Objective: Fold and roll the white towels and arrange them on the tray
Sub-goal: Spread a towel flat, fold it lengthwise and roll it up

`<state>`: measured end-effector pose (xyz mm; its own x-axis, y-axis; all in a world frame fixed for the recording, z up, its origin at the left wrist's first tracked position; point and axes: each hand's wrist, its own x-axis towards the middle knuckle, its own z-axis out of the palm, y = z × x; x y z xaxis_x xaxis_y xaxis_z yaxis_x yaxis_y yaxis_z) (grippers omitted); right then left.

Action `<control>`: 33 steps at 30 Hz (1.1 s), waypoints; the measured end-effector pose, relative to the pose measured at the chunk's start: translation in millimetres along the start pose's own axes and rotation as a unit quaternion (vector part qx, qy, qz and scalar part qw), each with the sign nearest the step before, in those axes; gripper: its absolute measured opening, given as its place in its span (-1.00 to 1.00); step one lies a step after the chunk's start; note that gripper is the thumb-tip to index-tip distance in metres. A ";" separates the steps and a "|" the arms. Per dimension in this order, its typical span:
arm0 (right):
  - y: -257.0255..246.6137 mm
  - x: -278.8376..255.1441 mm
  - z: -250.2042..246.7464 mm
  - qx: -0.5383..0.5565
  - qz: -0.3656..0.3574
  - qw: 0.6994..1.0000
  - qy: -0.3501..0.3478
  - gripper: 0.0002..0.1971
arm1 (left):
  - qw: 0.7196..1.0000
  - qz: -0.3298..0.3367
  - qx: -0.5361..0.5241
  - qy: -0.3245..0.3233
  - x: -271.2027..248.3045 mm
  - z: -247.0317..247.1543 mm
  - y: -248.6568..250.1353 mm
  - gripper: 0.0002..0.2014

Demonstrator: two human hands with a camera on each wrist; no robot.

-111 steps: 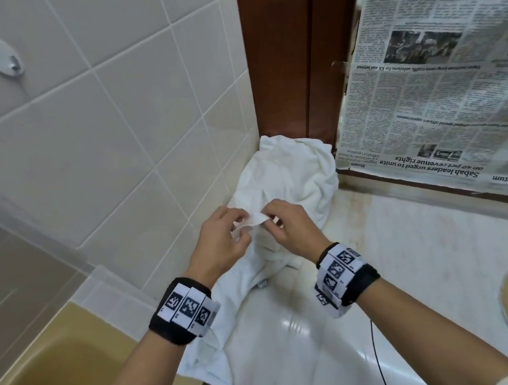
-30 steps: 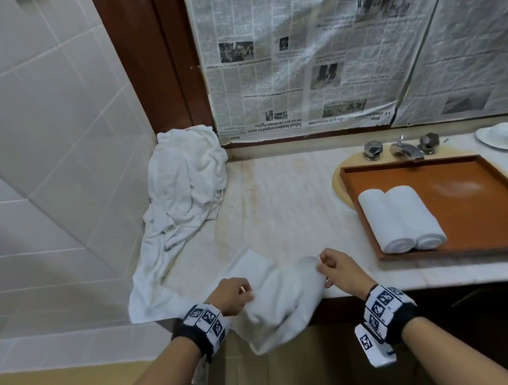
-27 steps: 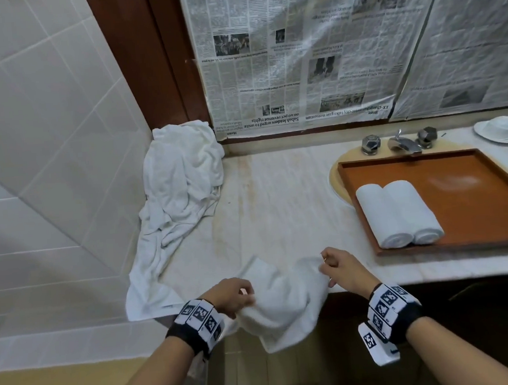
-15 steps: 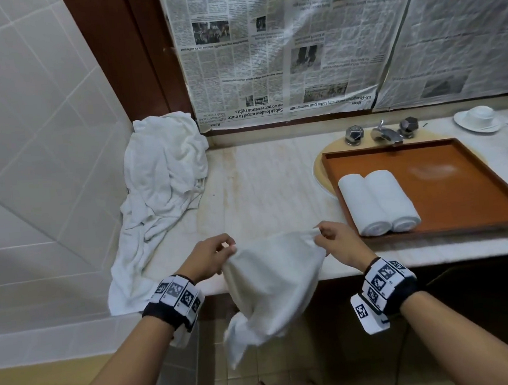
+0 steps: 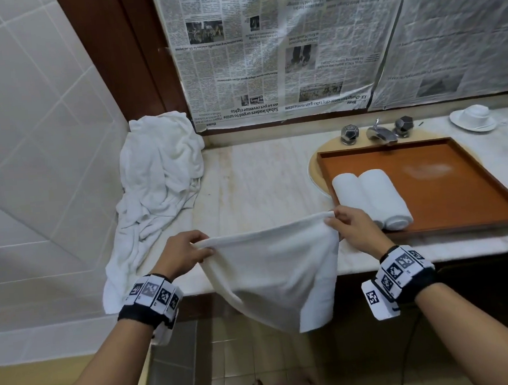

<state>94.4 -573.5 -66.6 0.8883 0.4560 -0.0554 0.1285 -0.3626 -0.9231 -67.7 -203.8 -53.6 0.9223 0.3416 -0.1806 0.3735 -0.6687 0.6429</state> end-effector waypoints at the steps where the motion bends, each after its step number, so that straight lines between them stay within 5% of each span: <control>1: -2.1 2.9 -4.6 0.001 -0.002 1.000 -0.003 -0.87 | 1.000 0.001 -0.006 0.016 1.2 -4.8 2.3 -0.90; 8: -35.7 23.4 -26.4 -0.016 -0.031 0.999 -0.005 -0.86 | 0.987 0.048 0.060 0.142 24.3 -35.1 32.2 -0.75; 15: -67.5 51.4 -47.3 -0.060 -0.061 0.996 0.009 -0.87 | 0.988 0.052 0.061 0.131 37.7 -72.3 59.9 -0.85; 24: -103.7 89.0 -60.0 -0.044 -0.065 0.997 0.012 -0.81 | 0.978 0.071 -0.029 0.196 55.6 -97.9 75.3 -0.92; 33: -107.8 161.3 -47.8 -0.022 -0.038 0.998 0.046 -0.70 | 0.974 0.061 -0.068 0.207 127.7 -113.2 68.5 -0.94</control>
<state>244.9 -499.7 42.1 0.9116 0.4078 0.0521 0.2154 -0.3658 -0.9054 64.5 -131.2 51.6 0.8300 0.5203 0.2010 0.2210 -0.6376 0.7380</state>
